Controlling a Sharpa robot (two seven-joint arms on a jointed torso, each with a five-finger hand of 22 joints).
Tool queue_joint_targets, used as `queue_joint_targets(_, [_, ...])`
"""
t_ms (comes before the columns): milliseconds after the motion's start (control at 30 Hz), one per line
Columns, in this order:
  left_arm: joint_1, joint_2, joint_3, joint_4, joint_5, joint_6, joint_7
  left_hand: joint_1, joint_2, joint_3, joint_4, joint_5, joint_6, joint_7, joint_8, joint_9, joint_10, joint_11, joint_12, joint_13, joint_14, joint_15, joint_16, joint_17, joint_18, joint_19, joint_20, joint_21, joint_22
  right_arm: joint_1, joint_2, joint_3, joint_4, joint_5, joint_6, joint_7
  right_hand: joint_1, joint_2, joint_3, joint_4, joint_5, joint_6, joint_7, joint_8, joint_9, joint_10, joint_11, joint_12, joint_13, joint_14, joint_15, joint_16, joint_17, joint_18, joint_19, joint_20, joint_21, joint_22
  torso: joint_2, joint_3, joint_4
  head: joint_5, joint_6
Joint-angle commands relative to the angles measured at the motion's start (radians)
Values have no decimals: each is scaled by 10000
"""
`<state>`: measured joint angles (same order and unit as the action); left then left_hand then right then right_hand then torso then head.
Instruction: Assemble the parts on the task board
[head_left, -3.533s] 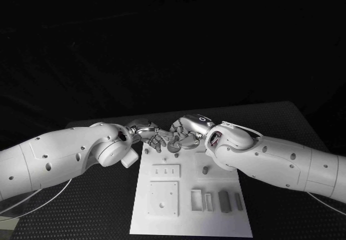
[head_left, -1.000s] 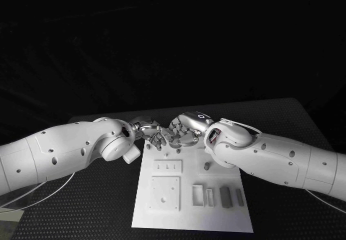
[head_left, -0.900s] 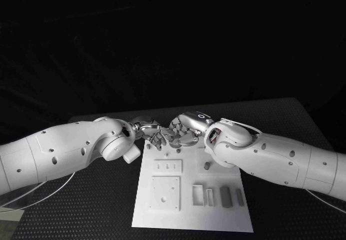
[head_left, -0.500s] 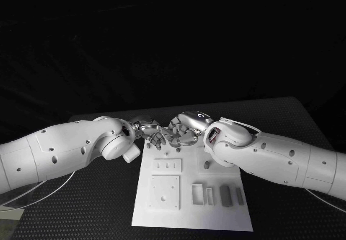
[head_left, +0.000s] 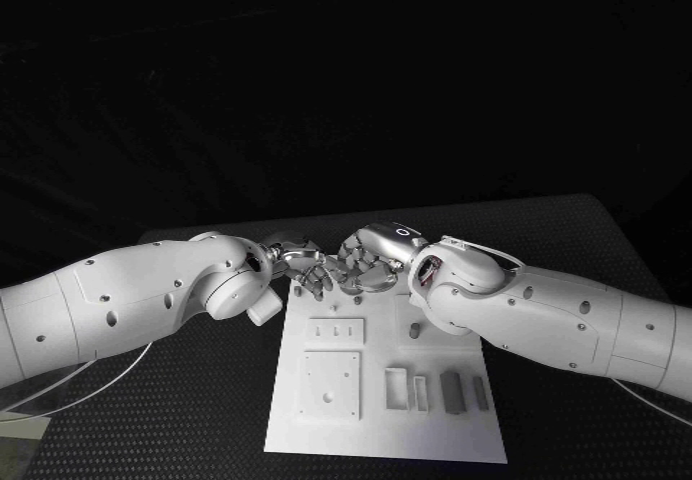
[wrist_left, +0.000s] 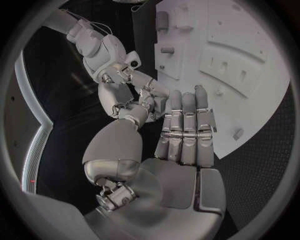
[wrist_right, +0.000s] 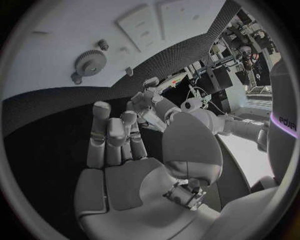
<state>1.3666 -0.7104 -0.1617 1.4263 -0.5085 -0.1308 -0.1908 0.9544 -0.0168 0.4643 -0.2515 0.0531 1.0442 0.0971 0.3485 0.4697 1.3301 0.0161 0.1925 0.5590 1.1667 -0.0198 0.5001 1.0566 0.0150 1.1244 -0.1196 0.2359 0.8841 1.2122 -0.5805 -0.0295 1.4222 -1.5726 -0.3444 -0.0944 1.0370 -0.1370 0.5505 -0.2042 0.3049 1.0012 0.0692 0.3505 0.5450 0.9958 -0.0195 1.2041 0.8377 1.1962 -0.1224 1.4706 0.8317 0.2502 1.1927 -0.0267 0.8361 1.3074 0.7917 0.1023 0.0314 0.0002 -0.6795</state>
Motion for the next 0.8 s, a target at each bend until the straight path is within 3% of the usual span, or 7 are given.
queue_joint_targets(33, [20,48,26,82,33,-37,192,230,74,166,-35,-11,96,7,41,26,92,1,-65,29,92,-24,63,16,56,78,2,42,27,-21,37,-9,31,-104,173,122,-46,36,16,48,37,260,173,53,3,36,-37,-13,15,16,-75,-26,14,116,14,-82,43,205,1,-2,-2,0,-2])
queue_joint_targets(267, [19,2,26,99,33,-126,145,490,296,610,-16,-12,238,-61,88,86,248,-52,-39,131,164,-36,101,28,39,141,-10,47,107,-27,-2,-9,1,-104,201,112,-59,29,10,47,35,261,173,49,6,35,-37,-14,19,15,-75,-28,18,116,12,-81,44,205,2,-6,-9,-18,-6])
queue_joint_targets(800, [18,-13,26,91,33,-351,139,479,388,755,39,-9,419,-148,192,233,424,-143,93,283,297,-91,238,116,34,236,-60,96,235,-65,-23,-67,-2,-67,270,142,-87,15,0,53,34,258,176,38,8,29,-35,-19,25,10,-73,-36,24,116,4,-78,42,204,2,-1,-2,-19,-35])
